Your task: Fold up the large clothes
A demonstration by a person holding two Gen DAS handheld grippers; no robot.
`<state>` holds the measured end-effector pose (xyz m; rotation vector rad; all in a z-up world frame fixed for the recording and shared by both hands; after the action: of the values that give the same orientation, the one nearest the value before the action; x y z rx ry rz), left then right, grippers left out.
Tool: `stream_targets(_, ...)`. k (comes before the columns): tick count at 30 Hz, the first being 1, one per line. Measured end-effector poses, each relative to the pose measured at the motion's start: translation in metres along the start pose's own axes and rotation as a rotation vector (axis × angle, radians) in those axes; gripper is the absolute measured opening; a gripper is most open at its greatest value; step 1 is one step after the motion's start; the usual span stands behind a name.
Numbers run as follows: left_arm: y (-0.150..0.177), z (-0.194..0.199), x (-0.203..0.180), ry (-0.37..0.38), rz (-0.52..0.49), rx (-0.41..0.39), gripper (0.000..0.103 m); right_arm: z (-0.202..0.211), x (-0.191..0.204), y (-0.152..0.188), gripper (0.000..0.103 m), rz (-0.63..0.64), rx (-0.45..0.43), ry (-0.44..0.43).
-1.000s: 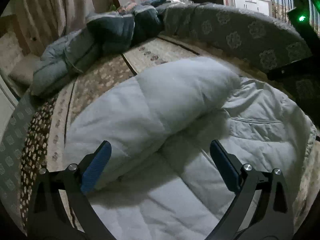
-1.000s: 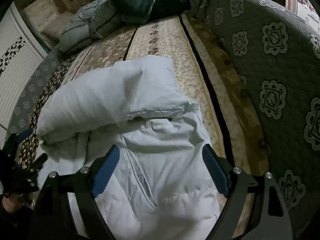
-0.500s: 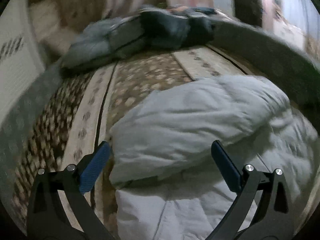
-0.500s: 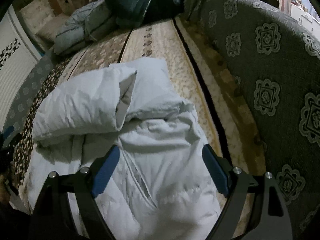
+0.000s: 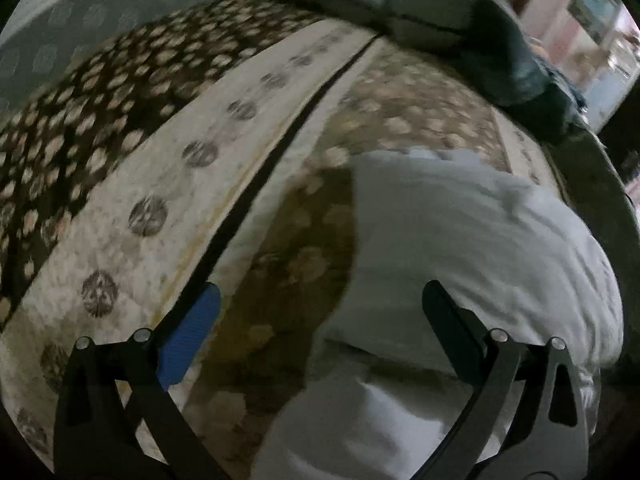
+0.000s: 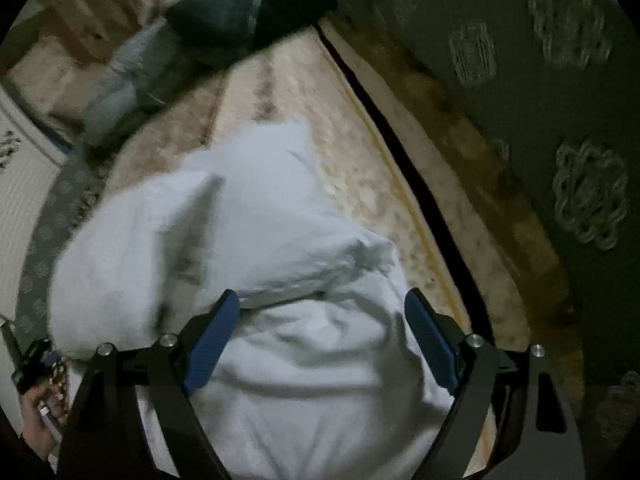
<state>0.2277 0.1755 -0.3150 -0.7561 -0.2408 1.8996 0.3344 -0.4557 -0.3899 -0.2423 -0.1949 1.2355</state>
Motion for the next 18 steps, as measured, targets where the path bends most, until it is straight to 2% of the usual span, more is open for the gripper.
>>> stream_targets(1,0.002,-0.006,0.002,-0.007,0.009,0.007,0.1,-0.009,-0.001,0.0,0.085,0.002,0.021,0.015)
stream_targets(3,0.008,-0.017,0.003,-0.002,0.026,0.035,0.1,-0.037,0.005,0.007,0.085,0.015,0.117,0.014)
stream_targets(4,0.012,-0.025,0.002,0.008,0.036,0.06,0.1,-0.049,0.01,0.012,0.09,0.035,0.159,0.025)
stream_targets(6,0.018,-0.036,0.003,0.041,0.081,0.092,0.1,-0.062,0.023,0.017,0.093,0.105,0.166,0.059)
stream_targets(8,0.019,-0.042,0.001,0.041,0.089,0.101,0.1,-0.066,0.032,0.016,0.094,0.149,0.14,0.095)
stream_targets(9,0.021,-0.046,0.001,0.039,0.092,0.104,0.1,-0.064,0.036,0.015,0.088,0.154,0.131,0.088)
stream_targets(10,0.023,-0.051,0.002,0.042,0.099,0.114,0.1,-0.062,0.041,0.013,0.071,0.161,0.12,0.073)
stream_targets(11,0.024,-0.053,0.002,0.042,0.103,0.122,0.1,-0.059,0.044,0.011,0.063,0.175,0.111,0.069)
stream_targets(13,0.027,-0.057,0.005,0.048,0.121,0.126,0.1,-0.054,0.045,0.009,0.03,0.181,0.094,0.052)
stream_targets(16,0.031,-0.061,0.004,0.072,0.162,0.133,0.1,-0.044,0.033,0.002,0.014,0.111,0.049,0.017)
stream_targets(18,0.032,-0.06,0.001,0.07,0.173,0.128,0.1,-0.031,0.025,-0.007,0.009,0.077,-0.011,0.01)
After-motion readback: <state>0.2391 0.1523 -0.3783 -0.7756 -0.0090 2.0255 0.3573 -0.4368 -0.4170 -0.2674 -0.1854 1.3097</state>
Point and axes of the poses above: each gripper's, at about its wrist camera, not at the fingertips, and z roughly against the way its jaws point, x to its left, y to its underside, the point moved 8 cm from there along -z, roughly the way its jaws point, and after that the axes turned 13 degrees about y, right-handed, at the moved point
